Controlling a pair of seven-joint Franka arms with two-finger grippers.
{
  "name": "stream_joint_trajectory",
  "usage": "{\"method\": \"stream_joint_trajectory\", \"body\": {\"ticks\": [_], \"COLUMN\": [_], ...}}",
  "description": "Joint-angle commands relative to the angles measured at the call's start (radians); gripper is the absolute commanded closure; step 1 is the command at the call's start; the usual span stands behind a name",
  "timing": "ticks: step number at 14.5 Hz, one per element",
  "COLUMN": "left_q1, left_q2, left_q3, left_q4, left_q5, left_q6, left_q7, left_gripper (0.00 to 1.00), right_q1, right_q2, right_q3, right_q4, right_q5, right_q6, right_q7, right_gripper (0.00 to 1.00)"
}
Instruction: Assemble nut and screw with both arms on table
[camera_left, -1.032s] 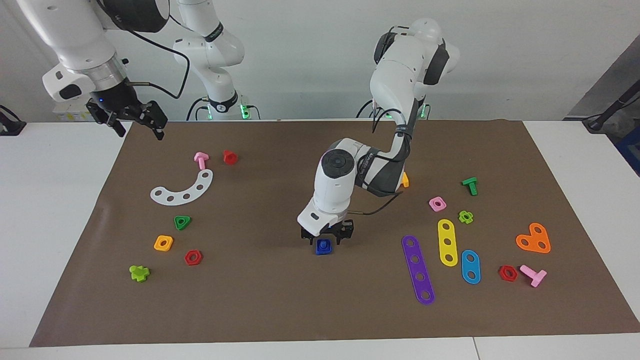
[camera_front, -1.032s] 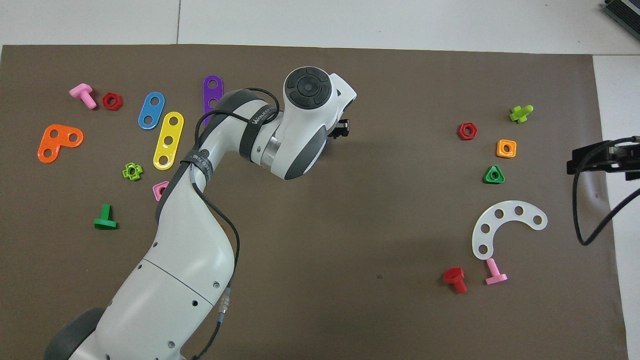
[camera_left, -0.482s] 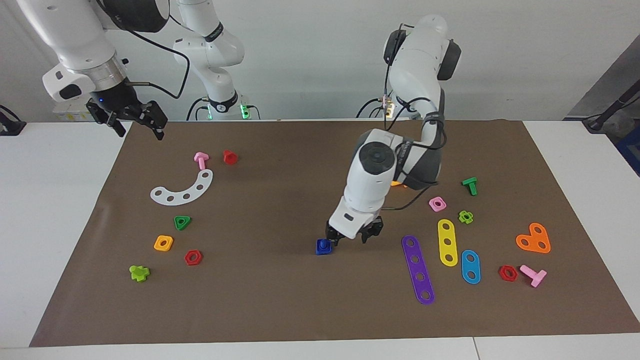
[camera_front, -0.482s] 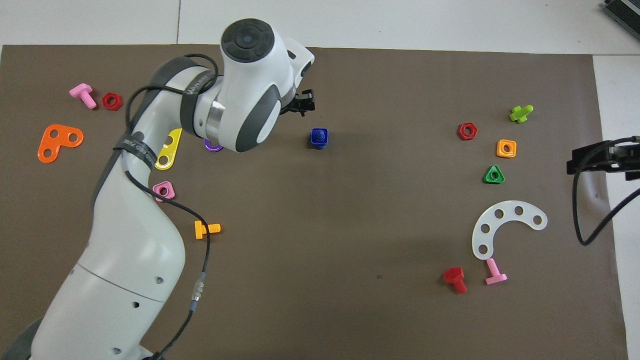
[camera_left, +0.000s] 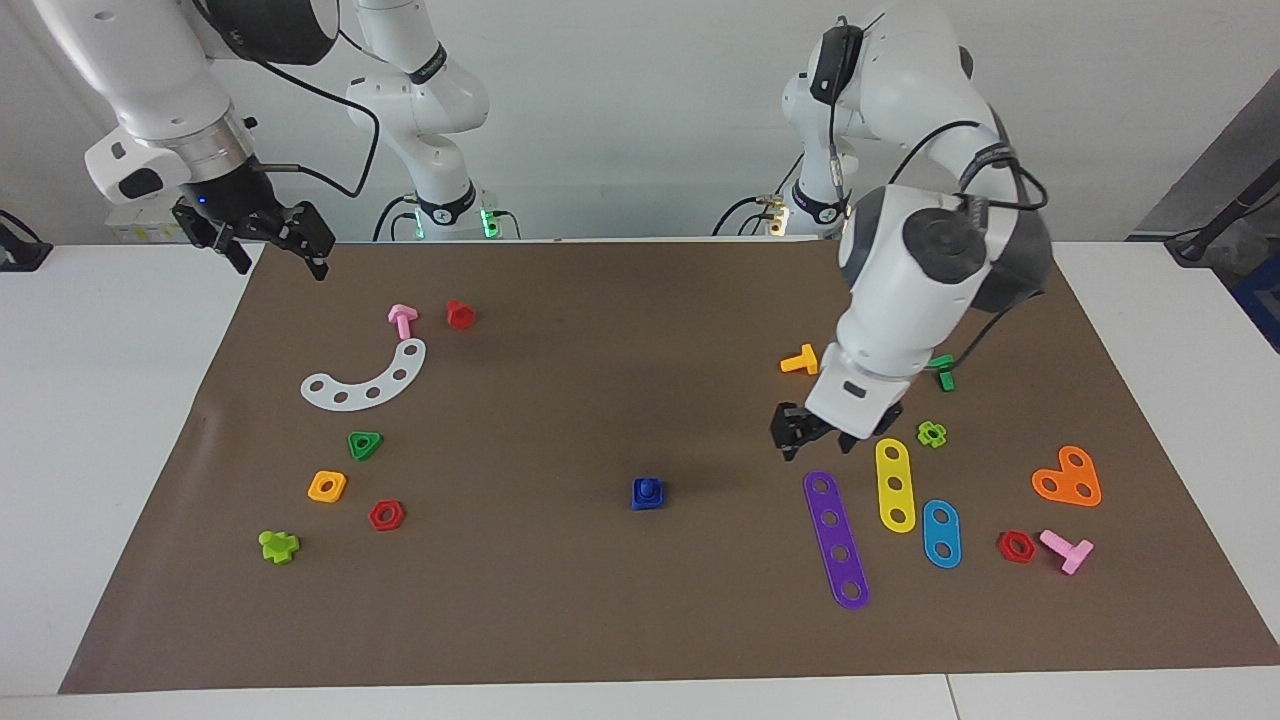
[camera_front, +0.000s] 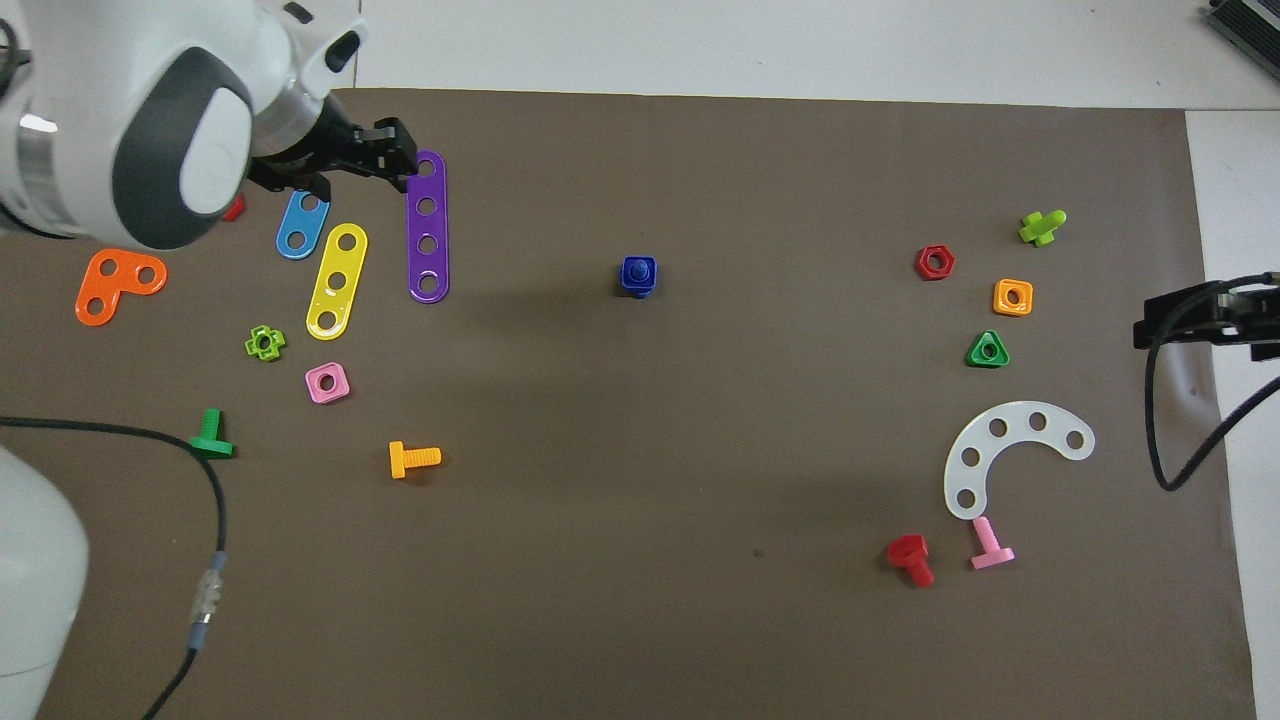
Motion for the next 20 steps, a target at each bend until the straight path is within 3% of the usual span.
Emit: {"method": "stream_joint_trajectory", "body": {"ticks": [1,4,10,12,16,20], "left_q1": [0.091,0.138,0.153,0.153,0.150,0.153], "left_q2": [-0.186,-0.287,-0.534,-0.550,-0.536,-0.533], "left_q3": [0.000,0.000,0.006,0.005,0.003,0.003], "left_q4": [-0.268,-0.374,-0.600,-0.592,-0.569,-0.545], "left_q5": [-0.020,-0.012,-0.010,0.031,0.039,0.039], "left_q6": [0.011,-0.021,-0.057,-0.097,0.015,0.025], "left_q7": [0.158,0.188,0.190,0.187,0.197,0.264], "left_gripper": [0.18,0.00,0.00,0.00,0.00,0.00], "right_q1": [-0.003,-0.003,-0.018,-0.017,-0.023,-0.032], "right_q2": [-0.017,-0.017,-0.016,-0.016,-0.016,-0.016], "right_q3": [0.002,0.002,0.007,0.007,0.007,0.022], "right_q4": [-0.015,-0.015,-0.015,-0.015,-0.015,-0.016], "right_q5": [0.003,0.003,0.003,0.003,0.003,0.003], "right_q6": [0.000,0.003,0.006,0.006,0.006,0.006], "right_q7": [0.010,0.011,0.002,0.002,0.002,0.004], "right_gripper": [0.00,0.00,0.00,0.00,0.00,0.00]}}
